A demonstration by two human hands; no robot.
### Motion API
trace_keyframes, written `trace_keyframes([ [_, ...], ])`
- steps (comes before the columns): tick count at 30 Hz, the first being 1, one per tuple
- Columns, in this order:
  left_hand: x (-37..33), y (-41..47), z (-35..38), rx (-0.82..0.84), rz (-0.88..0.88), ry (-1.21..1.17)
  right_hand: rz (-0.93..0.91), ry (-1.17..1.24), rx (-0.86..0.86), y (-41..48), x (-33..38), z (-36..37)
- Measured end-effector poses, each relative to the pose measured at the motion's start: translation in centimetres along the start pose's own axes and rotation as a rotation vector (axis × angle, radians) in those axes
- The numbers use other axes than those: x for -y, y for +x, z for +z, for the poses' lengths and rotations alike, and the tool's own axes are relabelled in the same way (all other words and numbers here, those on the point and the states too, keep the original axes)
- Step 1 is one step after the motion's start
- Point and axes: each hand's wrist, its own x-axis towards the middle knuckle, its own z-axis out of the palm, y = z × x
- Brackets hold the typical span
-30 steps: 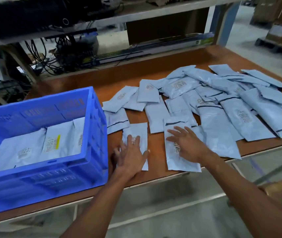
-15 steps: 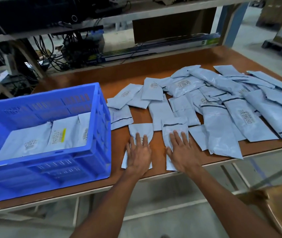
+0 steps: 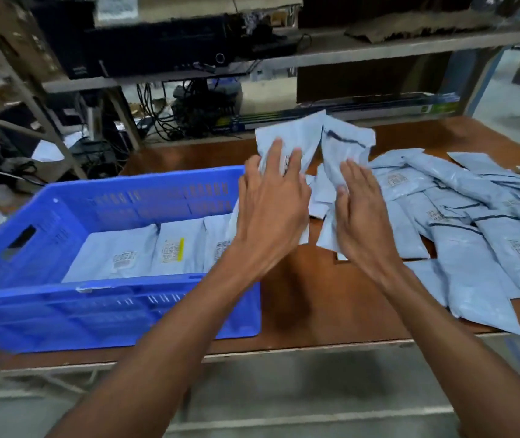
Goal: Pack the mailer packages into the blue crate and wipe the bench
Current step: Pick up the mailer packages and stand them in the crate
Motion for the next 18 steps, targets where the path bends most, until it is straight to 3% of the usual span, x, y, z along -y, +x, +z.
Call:
trace_keyframes([
  [4,8.9,1.7,-5.8,-0.08,-0.049,0.063,-0.241,-0.014,-0.007,2.8,9.7,2.0],
  [8,21.0,-0.3,-6.6,0.022,-0.125,0.189,-0.316,-0.149,0.254,3.1,17.3,8.3],
  [14,37.3,-5.4,-3.9,0.518,-0.275,0.345,-0.269,-0.265,0.607,1.5,24.8,20.7],
  [18,42.4,-6.0,-2.9,0.789,-0.351,0.369,-0.279,-0.405,0.789,0.9,27.4,27.0],
])
